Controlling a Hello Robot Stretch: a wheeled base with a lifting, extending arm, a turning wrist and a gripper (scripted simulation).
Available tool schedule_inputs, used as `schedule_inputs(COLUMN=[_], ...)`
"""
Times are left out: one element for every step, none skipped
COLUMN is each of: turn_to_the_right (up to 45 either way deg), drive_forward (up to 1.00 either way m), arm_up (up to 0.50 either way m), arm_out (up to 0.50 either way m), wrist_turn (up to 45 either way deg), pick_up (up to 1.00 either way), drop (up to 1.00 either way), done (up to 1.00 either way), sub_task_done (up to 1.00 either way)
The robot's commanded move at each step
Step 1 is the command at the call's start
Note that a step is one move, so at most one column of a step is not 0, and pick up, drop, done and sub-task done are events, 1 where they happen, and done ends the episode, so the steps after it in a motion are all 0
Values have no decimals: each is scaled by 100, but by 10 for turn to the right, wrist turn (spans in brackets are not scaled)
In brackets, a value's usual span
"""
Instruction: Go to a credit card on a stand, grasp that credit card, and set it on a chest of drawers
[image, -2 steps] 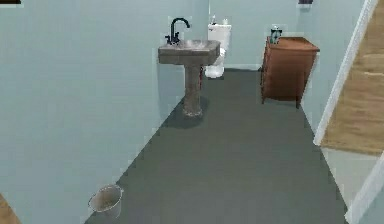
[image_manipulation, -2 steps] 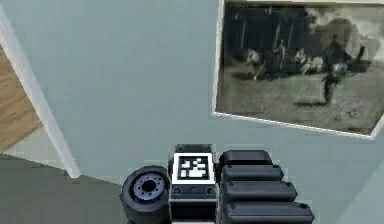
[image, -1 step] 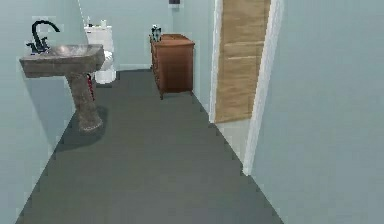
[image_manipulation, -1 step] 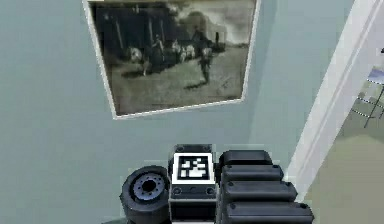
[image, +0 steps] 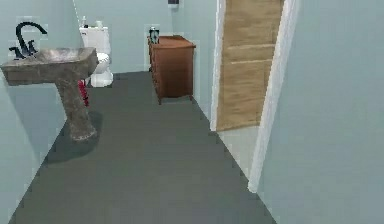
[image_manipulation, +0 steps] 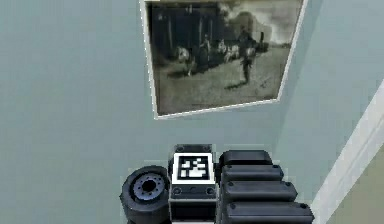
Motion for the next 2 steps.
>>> schedule_inputs(turn_to_the_right=[0, 30], drive_forward=[100, 0], arm_up=[0, 0], arm_out=[0, 0], wrist_turn=[0, 0], pick_up=[0, 0], drop=[0, 0], done=[0, 0], sub_task_done=[0, 0])
